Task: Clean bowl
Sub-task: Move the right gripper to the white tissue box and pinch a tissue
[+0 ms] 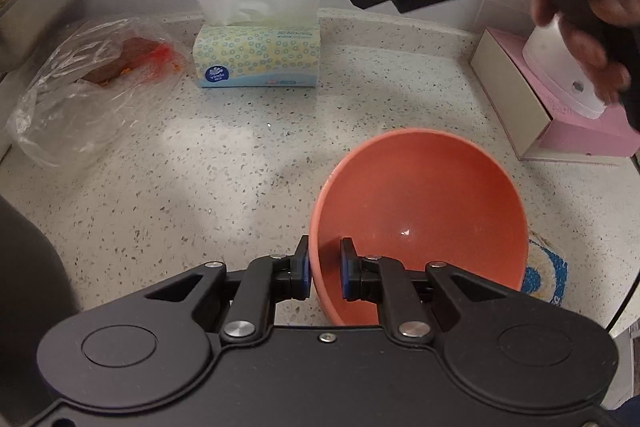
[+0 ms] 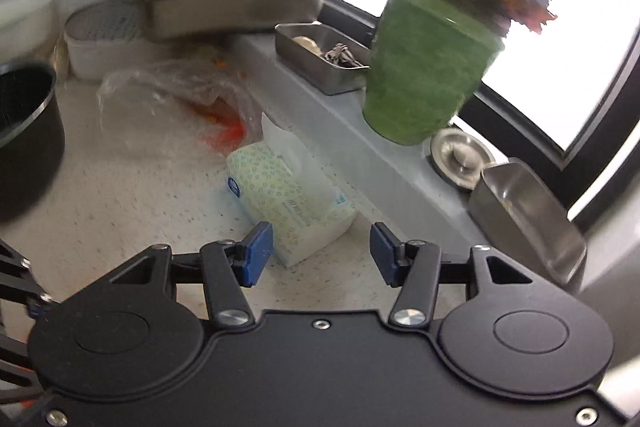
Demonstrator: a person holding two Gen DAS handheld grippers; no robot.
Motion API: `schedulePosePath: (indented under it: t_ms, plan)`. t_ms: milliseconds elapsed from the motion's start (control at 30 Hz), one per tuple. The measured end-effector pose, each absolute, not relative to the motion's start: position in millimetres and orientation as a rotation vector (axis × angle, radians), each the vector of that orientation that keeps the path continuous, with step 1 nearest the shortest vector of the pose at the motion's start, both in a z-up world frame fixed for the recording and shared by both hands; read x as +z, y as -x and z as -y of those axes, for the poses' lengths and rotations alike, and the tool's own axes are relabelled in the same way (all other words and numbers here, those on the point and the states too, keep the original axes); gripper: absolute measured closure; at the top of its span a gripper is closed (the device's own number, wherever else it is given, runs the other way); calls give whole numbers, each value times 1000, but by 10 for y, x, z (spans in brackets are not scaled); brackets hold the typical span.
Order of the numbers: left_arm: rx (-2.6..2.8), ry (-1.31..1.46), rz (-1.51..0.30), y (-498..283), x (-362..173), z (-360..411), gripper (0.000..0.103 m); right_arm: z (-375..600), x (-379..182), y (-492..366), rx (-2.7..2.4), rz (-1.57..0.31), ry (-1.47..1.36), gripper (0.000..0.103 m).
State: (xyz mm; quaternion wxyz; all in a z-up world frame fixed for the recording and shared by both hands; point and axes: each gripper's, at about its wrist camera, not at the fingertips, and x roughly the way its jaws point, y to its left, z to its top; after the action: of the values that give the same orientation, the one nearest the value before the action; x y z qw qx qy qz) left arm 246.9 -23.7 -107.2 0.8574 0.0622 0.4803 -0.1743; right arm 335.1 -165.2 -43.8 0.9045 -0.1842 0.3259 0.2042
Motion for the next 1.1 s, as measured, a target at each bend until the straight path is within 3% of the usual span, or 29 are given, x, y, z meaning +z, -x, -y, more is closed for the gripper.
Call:
schedulePosePath:
  t_ms: [300,567,800,967,1000,1033,1100]
  plan:
    - [-376,-133,-1027,-2523,-1074,243,89,1868,-455,-3224,359,-672,337,42]
    - [-363,-137,-1031,-2514,-1070,256,89,1650,-475,-3553,539,-511,558,42]
    - [-343,-126,-1036,-2501,-1061,246,89,1200,-752,-4098,697,-592,694,43]
    - [-329,-126,-1033,-2484,-1050,251,88,969,-907,-4285,718,-627,717,71]
    - [-328,-127,-1033,-2482,-1046,253,88,952,-919,-4314,723,-634,706,97]
    - [-327,-129,-1033,-2480,-1044,255,88,947,-927,-4338,722,-638,689,103]
    - [-327,-137,-1031,-2473,-1040,262,88,967,-921,-4362,710,-622,648,103]
